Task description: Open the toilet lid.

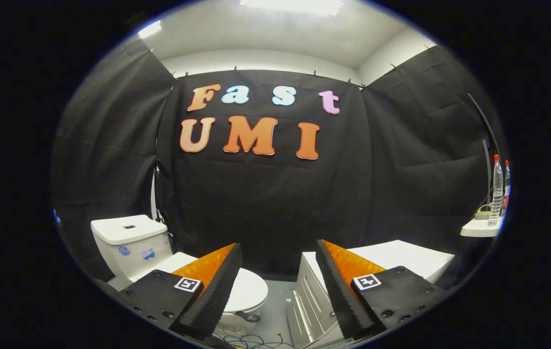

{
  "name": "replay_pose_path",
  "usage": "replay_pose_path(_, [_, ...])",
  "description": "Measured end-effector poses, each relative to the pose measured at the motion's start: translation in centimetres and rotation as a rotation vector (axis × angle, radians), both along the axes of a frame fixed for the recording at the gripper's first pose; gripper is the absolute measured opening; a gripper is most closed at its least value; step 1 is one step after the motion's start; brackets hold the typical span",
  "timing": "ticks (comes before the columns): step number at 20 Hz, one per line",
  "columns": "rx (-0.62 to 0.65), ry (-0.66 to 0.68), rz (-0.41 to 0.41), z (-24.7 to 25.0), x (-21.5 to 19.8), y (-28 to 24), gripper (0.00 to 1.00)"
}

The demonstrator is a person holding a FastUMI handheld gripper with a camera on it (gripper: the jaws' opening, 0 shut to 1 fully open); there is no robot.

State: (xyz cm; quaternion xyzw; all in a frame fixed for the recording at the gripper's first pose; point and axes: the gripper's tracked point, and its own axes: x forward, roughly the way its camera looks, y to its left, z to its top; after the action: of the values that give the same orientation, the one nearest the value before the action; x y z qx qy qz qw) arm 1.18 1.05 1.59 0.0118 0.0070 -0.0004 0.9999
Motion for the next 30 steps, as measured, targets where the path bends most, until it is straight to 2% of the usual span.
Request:
replay_pose_path(4, [-0.044,-0.12,-0.055,4.7,3.2,-0.2,0.98])
replay_pose_path(7, [0.066,-0.125,-0.077,4.0,5.7,1.5,0.98])
replay_pose_path(11, [0.274,0.007,-0.059,-4.2,8.1,5.0,0.98])
replay_pose_path(15, [0.475,0.106,-0.147,-11.9,9.0,4.0,0.98])
replay_pose_path(20, [0.539,0.199,-0.187,-18.1,8.9,5.2,0.98])
replay_pose_path(25, [0.647,0.386,-0.243,-27.1,7.0,6.1,0.98])
replay_pose_path(27, [0.765,0.487,-0.287,-30.9,4.9,6.1,0.99])
replay_pose_path(28, [0.874,0.555,-0.292,-31.8,3.9,6.9,0.99])
replay_pose_path(30, [1.061,0.573,-0.328,-33.8,4.2,8.0,0.98])
